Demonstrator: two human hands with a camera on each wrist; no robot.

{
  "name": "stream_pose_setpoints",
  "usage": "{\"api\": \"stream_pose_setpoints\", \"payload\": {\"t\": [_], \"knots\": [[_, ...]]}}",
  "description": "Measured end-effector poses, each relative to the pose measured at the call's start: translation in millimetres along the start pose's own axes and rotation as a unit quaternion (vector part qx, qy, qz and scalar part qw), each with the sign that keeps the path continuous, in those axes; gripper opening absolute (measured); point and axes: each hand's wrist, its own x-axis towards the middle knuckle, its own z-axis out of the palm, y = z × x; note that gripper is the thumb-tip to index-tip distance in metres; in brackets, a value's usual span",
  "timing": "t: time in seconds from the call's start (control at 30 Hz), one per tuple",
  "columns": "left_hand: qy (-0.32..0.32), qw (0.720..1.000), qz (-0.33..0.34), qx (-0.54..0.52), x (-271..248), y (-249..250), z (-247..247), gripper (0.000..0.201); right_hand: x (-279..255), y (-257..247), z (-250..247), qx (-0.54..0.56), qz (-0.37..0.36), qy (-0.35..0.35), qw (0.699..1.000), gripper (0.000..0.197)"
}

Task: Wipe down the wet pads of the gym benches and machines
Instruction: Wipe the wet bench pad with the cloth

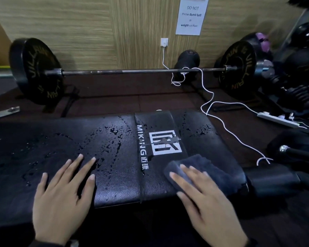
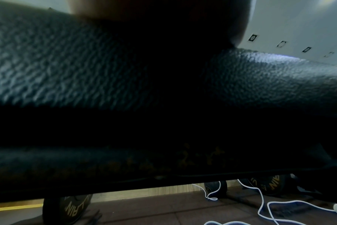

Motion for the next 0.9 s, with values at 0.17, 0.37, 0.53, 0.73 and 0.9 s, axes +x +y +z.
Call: {"api": "stream_pose_setpoints", "payload": {"t": [0.17,0.37,0.53,0.73,0.9], "knots": [[0.005,1.0,0.002,-0.004,-1,-1,2,0.049,-9,58,-17,-0.015,0.137,0.054,0.989,0.047],[0.013,1.0,0.002,0.0,-1,-1,4,0.049,43,55,-8,-0.045,0.267,0.036,0.962,0.041],[0.008,1.0,-0.001,0.006,-2,-1,4,0.049,75,4,4,-0.033,0.167,-0.066,0.983,0.055],[0.007,1.0,-0.003,0.01,-2,-1,4,0.049,28,-24,8,-0.005,0.017,-0.069,0.997,0.043],[0.02,1.0,-0.004,0.005,-1,0,4,0.048,-6,34,-16,-0.033,0.037,-0.034,0.998,0.046]]}}
